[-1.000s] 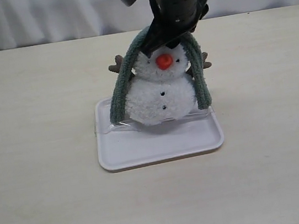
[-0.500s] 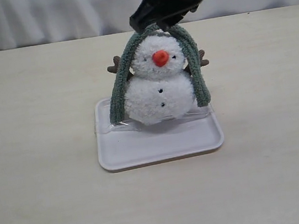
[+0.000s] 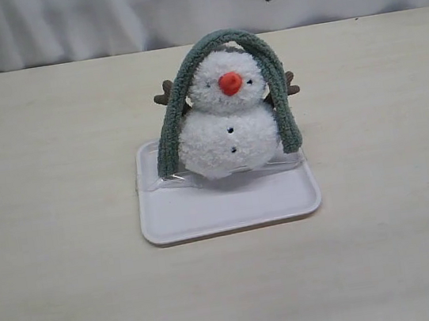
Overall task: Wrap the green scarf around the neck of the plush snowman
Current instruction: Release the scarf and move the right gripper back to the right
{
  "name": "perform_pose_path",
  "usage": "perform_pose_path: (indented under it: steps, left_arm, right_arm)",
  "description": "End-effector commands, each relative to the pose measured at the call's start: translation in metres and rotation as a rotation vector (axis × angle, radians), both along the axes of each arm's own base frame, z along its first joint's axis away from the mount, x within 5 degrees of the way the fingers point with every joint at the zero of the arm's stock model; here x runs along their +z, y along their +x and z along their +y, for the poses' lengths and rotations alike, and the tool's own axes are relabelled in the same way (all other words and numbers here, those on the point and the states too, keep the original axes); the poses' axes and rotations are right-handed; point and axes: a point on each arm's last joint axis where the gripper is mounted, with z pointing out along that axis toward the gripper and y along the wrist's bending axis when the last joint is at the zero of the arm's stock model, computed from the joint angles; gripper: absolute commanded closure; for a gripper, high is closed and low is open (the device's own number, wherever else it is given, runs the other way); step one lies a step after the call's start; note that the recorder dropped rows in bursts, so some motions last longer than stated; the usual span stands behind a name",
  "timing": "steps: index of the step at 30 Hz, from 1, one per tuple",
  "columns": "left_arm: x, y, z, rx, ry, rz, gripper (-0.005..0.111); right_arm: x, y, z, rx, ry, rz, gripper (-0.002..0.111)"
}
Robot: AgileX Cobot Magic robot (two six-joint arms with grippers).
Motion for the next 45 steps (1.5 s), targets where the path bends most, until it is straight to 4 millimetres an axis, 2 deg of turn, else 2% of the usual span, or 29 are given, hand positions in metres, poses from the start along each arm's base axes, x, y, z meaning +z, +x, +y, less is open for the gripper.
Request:
perform_pose_path:
  steps: [1,10,19,24,26,27,30,32,34,37,38,40,41,45]
  left_arm:
    - [0.001,0.0,-0.001,-0.006,-0.005,-0.014,0.107]
    - [0.001,0.0,-0.001,-0.006,-0.005,-0.014,0.107]
    - [0.001,0.0,0.0,-0.006,-0.003,-0.014,0.107]
    - [0.001,0.0,0.0,-0.006,-0.003,-0.014,0.107]
    - [0.009,0.002,0.001,-0.015,0.117,-0.101,0.107]
    - [0.017,0.003,0.0,-0.026,0.123,-0.185,0.107]
    - [0.044,0.0,-0.004,-0.045,-0.031,-0.487,0.107]
    - [0.059,-0.004,-0.005,-0.055,-0.036,-0.661,0.107]
    - [0.069,-0.01,-0.005,-0.072,-0.096,-0.792,0.107]
    - [0.07,-0.011,-0.005,-0.119,-0.402,-0.792,0.107]
    - [0.07,-0.011,-0.006,-0.135,-0.427,-0.787,0.107]
    - [0.071,-0.011,-0.014,-0.207,-0.366,-0.75,0.107]
    - [0.079,-0.008,-0.017,-0.245,-0.399,-0.714,0.107]
    - [0.11,0.021,-0.03,-0.351,-0.32,-0.549,0.107]
  right_arm:
    - [-0.01,-0.024,-0.015,0.023,0.061,-0.066,0.104]
    - [-0.035,-0.06,-0.035,0.083,0.161,-0.214,0.104]
    - [-0.024,-0.088,-0.054,0.09,0.222,-0.311,0.104]
    - [-0.027,-0.092,-0.057,0.092,0.223,-0.32,0.104]
    - [-0.032,-0.091,-0.055,0.104,0.233,-0.333,0.104]
    - [-0.034,-0.091,-0.054,0.107,0.239,-0.334,0.104]
    - [-0.035,-0.091,-0.054,0.108,0.244,-0.334,0.104]
    - [-0.037,-0.09,-0.054,0.103,0.232,-0.317,0.104]
    - [-0.041,-0.086,-0.052,0.076,0.229,-0.258,0.104]
    - [-0.044,-0.072,-0.045,0.033,0.18,-0.156,0.104]
    - [-0.045,-0.064,-0.041,0.017,0.144,-0.106,0.104]
    - [-0.041,-0.045,-0.034,-0.026,0.084,-0.021,0.104]
    - [-0.039,-0.034,-0.032,-0.049,0.077,-0.008,0.104]
    - [-0.044,-0.001,-0.028,-0.075,0.076,0.049,0.104]
